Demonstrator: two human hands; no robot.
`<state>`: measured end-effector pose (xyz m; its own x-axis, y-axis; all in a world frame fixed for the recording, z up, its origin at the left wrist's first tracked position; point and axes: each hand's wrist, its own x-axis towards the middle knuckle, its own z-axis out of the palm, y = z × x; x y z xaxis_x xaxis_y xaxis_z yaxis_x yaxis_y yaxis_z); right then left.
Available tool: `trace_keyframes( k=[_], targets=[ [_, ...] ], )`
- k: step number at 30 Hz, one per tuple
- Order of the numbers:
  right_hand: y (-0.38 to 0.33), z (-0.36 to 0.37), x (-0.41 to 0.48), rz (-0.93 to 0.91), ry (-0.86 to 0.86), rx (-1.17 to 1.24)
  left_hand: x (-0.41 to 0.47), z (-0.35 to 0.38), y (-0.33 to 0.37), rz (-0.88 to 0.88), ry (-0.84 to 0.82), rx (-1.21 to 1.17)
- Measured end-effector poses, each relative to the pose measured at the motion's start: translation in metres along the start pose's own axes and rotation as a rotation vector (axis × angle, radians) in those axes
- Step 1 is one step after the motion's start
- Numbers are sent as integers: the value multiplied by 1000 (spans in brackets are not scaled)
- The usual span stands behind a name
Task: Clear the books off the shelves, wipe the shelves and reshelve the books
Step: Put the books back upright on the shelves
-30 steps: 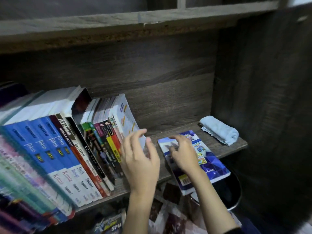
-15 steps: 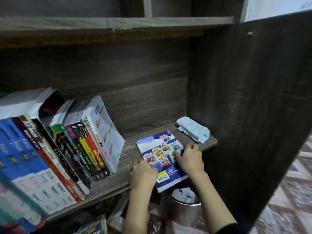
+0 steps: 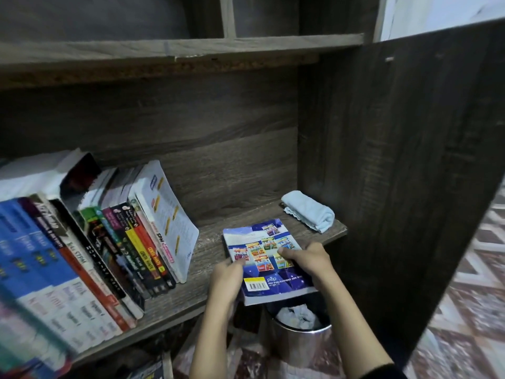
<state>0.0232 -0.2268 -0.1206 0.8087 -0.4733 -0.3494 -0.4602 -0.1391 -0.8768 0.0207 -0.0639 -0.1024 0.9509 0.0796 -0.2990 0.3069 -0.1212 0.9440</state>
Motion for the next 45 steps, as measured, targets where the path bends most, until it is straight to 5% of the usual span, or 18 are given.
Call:
trace_keyframes(
  k=[6, 10, 13, 20, 25, 37, 45],
  targets=[
    [-19, -14, -19, -104, -170, 535, -1, 2, 12, 105, -86, -258],
    [-33, -20, -35, -235, -385, 655, 0, -5, 23, 223, -85, -319],
    [-36, -13, -41, -342, -369, 663, 4, -11, 32, 307, -55, -260],
    [-46, 41, -54, -688, -145, 664, -7, -51, 61, 924, 404, 232],
    [-41, 100, -62, -699, 28, 628, -25, -83, 81, 1262, 653, 454],
    [-22, 181, -78, -895, 22, 435, -30, -131, 74, 1003, 470, 845],
    [-25, 172, -56, -904, -263, 218, -21, -137, 71, 990, 471, 921]
  ],
)
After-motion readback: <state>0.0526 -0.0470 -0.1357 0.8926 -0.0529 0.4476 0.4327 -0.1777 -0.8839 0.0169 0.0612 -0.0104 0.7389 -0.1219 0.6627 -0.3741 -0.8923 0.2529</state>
